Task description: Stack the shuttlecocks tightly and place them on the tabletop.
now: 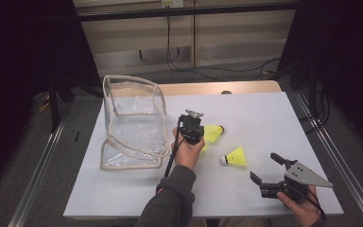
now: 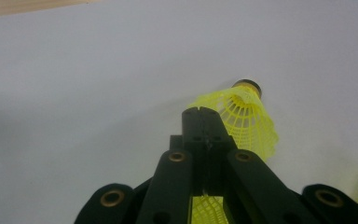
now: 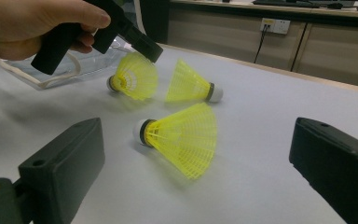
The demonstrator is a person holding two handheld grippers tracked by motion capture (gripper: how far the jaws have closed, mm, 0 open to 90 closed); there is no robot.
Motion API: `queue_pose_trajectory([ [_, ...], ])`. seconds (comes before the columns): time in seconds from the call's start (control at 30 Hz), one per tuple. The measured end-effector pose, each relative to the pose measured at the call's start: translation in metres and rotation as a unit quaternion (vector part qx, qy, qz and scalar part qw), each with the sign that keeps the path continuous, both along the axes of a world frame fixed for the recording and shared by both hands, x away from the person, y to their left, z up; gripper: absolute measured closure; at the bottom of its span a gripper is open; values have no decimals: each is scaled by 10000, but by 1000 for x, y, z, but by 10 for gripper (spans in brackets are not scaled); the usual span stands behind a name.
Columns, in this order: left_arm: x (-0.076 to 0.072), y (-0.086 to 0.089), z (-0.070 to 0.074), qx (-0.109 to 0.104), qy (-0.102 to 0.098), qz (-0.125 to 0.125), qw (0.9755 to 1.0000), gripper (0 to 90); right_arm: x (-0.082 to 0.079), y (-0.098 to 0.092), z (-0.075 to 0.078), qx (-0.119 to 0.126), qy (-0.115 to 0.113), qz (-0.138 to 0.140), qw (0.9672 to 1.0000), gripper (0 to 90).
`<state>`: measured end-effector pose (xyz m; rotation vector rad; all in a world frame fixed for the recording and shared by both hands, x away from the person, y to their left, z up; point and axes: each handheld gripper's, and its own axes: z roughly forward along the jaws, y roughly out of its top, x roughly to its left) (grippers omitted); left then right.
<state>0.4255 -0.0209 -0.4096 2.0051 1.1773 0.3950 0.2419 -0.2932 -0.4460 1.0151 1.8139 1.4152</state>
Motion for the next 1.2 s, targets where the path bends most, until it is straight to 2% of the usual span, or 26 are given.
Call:
queue_pose_trajectory([
  [0.13,4,0,-1,-70,46,50,10000,900,0,0,0,-8,-7,4,10000,28],
  [0.47,13,-1,0,-64,81,32,9999,900,0,0,0,0,4,12,10000,28],
  [0.53,15,-2,2,-131,89,26,9999,900,0,0,0,2,9,15,10000,28],
  [0.87,19,-8,0,-52,69,-48,10000,900,0,0,-1,3,19,17,10000,28],
  [1.2,21,-11,-4,-77,63,-8,10000,900,0,0,-1,0,23,23,10000,28],
])
